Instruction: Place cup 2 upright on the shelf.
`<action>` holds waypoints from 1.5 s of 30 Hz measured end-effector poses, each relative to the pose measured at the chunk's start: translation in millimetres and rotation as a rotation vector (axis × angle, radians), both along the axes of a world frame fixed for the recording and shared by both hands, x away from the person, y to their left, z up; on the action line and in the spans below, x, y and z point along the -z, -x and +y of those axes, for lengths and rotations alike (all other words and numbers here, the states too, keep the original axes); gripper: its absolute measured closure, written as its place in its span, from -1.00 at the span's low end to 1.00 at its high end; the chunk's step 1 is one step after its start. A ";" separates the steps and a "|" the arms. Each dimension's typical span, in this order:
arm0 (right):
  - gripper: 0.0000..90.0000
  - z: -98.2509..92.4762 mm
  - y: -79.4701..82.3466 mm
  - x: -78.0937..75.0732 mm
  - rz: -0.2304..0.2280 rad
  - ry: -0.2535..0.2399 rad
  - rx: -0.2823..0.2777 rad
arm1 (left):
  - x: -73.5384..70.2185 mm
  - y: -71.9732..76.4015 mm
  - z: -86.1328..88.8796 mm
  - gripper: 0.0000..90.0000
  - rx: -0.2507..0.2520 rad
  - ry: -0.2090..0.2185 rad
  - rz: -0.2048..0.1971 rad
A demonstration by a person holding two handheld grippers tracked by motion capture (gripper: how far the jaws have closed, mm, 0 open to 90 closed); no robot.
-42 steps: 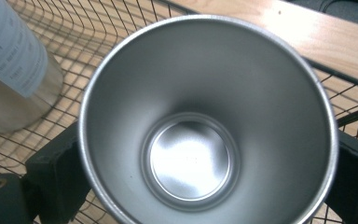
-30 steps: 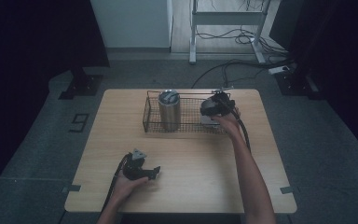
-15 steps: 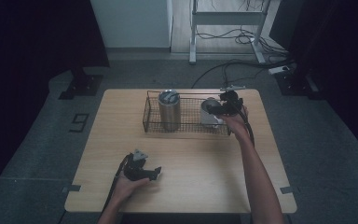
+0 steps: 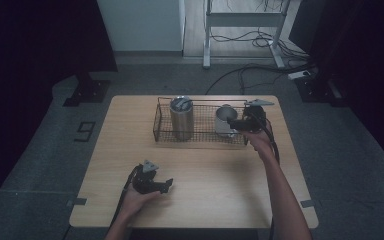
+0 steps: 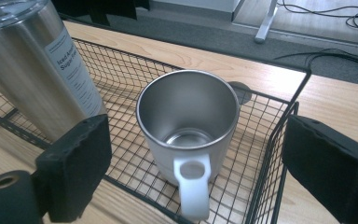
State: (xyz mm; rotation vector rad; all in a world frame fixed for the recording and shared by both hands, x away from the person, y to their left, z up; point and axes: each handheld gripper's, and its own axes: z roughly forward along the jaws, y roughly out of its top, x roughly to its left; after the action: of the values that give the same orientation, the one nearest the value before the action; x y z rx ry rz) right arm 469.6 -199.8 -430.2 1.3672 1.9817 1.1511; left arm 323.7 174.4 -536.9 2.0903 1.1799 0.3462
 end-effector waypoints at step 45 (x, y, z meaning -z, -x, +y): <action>-0.68 -40.9 132.0 92.1 0.045 -0.040 -0.041 | -0.5 -3.3 12.4 -0.68 -0.039 -0.004 0.003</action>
State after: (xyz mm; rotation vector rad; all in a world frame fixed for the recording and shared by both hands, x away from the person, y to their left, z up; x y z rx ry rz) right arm 337.5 -240.8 -522.4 1.3903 2.0366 1.1946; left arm 327.0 186.8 -536.4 2.0744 1.2242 0.3643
